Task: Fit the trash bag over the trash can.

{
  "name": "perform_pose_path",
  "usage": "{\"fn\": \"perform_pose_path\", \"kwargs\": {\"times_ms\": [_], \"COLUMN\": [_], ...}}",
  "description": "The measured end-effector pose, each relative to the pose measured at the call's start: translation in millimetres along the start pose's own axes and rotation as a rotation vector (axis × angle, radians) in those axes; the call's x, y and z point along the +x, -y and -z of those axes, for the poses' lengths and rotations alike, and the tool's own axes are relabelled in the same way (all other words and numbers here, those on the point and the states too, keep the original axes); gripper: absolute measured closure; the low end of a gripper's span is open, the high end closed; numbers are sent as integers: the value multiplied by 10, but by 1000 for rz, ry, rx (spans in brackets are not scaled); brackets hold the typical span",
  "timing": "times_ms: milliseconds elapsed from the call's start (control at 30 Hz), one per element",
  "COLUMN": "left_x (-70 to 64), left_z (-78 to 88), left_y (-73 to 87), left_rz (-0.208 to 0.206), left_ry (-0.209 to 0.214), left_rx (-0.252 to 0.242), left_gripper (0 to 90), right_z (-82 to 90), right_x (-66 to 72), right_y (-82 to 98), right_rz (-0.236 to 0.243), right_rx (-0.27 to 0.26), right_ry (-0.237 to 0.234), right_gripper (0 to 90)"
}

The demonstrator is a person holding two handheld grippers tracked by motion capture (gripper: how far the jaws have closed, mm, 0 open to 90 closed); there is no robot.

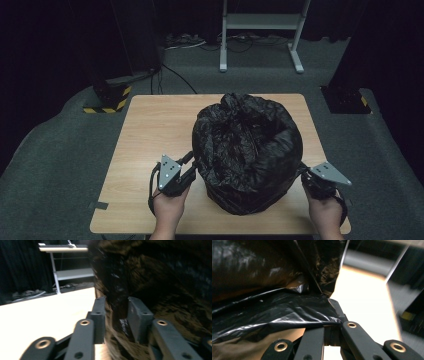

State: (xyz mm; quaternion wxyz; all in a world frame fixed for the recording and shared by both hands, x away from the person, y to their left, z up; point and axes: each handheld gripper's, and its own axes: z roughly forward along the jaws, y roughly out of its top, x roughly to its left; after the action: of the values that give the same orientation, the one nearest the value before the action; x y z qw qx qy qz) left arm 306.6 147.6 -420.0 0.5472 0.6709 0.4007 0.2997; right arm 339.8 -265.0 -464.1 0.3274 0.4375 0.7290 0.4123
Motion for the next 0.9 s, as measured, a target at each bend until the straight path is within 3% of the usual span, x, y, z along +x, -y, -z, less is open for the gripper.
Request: {"fn": "perform_pose_path", "kwargs": {"times_ms": [67,167,233,300,500,733,900], "left_x": [-18,-31,-28,-12,26,48,70], "left_z": [-13,-26,-27,-23,6,42,55], "left_y": [23,60,71,73,79,61,31], "left_rz": [-4,-1,-3,4,8,19,18], "left_ry": [10,15,10,5,-18,-33,-44], "left_rx": [12,23,24,22,13,-1,-12], "left_gripper": [743,775,774,770,761,765,759], "right_z": [-144,-285,-267,-202,73,282,331], "right_x": [5,0,-29,-80,-317,-518,-677], "right_y": [94,202,215,213,322,471,567], "right_rz": [-1,1,-2,-7,-14,-45,-105], "right_rx": [89,164,155,147,135,119,115], "right_ry": [-22,-17,10,49,139,223,246], "right_gripper": [900,900,884,735,592,495,478]}}
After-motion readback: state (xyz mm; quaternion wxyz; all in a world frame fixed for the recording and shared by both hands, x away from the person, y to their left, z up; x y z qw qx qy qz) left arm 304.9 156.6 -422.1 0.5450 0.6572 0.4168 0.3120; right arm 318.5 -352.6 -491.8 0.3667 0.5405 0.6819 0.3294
